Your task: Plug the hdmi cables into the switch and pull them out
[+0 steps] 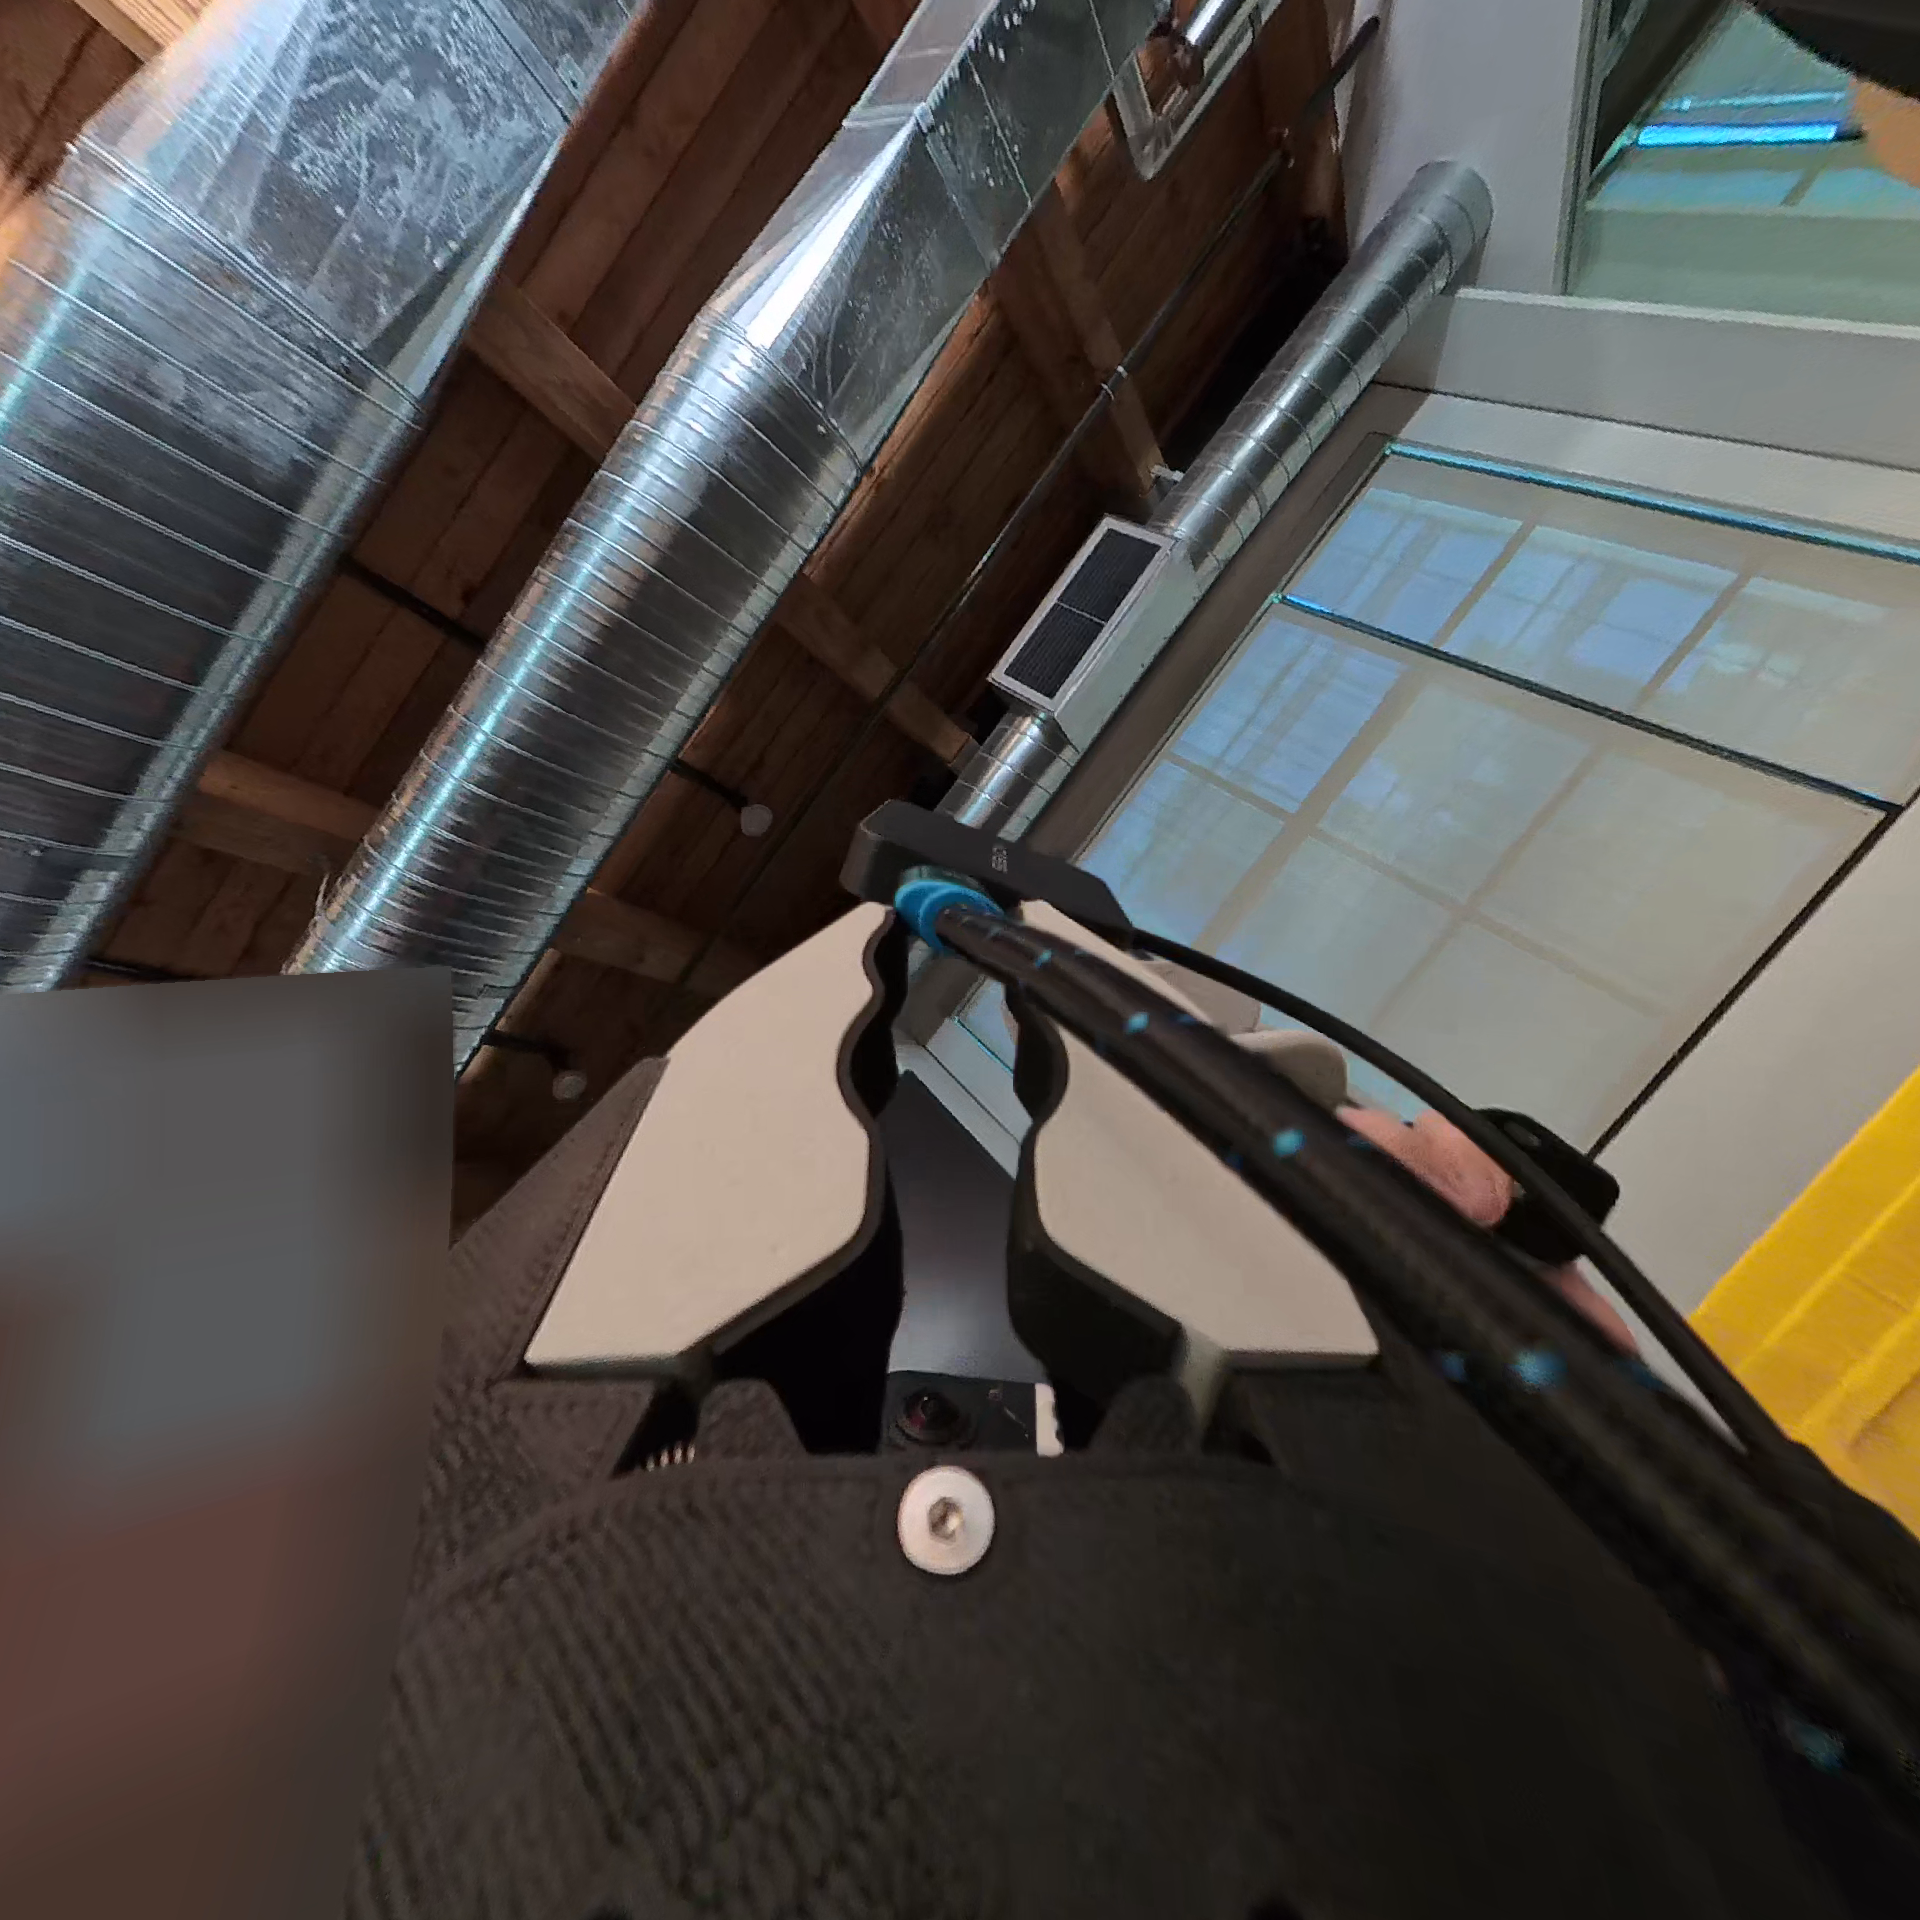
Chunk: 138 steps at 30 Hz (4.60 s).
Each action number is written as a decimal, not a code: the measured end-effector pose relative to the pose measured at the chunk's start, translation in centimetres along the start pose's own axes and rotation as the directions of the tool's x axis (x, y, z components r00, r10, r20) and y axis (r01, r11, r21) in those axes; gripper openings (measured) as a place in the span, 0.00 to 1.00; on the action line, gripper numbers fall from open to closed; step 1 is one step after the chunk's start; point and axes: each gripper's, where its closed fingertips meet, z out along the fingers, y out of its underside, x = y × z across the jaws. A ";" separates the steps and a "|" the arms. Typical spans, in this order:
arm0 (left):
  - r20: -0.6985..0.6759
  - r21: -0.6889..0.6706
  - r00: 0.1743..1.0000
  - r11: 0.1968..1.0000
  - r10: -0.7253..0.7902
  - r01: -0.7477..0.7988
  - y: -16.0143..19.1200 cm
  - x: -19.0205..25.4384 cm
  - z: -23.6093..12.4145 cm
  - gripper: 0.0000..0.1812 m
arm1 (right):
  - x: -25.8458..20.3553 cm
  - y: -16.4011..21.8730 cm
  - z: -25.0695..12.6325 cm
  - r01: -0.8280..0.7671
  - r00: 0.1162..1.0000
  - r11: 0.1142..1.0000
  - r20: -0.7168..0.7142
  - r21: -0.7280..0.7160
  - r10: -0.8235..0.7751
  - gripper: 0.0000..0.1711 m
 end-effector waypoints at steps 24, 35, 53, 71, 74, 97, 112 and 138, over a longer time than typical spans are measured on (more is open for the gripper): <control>0.038 0.079 0.996 0.993 0.084 -0.087 -1.5 -1.3 -0.6 0.36 | -0.9 1.1 1.0 -0.006 0.999 0.993 0.031 -0.120 0.010 0.11; 0.034 0.113 0.995 0.989 0.093 -0.096 -2.7 -1.2 -0.9 0.36 | -2.7 2.6 1.7 0.117 0.992 0.965 0.068 -0.237 -0.104 0.13; 0.072 0.086 0.997 0.996 0.032 -0.038 -2.5 -1.8 -0.7 0.36 | -2.1 0.9 1.4 0.032 0.999 0.989 0.034 -0.142 -0.027 0.13; 0.072 0.073 0.994 0.993 0.083 -0.088 -2.1 0.1 -0.5 0.36 | -2.0 -0.4 0.8 -0.115 0.991 0.993 0.072 -0.021 0.116 0.13; 0.082 0.077 0.993 0.993 0.080 -0.086 -2.2 0.1 -0.5 0.36 | -1.8 -0.3 0.8 -0.138 0.988 0.990 0.068 -0.017 0.139 0.13; 0.110 0.039 0.984 0.989 0.139 -0.144 -1.6 0.6 -0.3 0.36 | -1.4 -0.6 0.1 -0.135 0.990 0.989 0.045 0.058 0.133 0.13; 0.078 0.031 0.985 0.987 0.152 -0.155 -1.1 1.2 -0.1 0.36 | -1.6 -1.4 -0.1 -0.079 0.996 0.994 0.037 0.074 0.076 0.13; 0.051 -0.068 0.994 0.993 0.101 -0.098 0.7 0.3 0.4 0.36 | -0.5 -0.3 0.7 0.125 0.991 0.988 0.064 -0.090 -0.119 0.13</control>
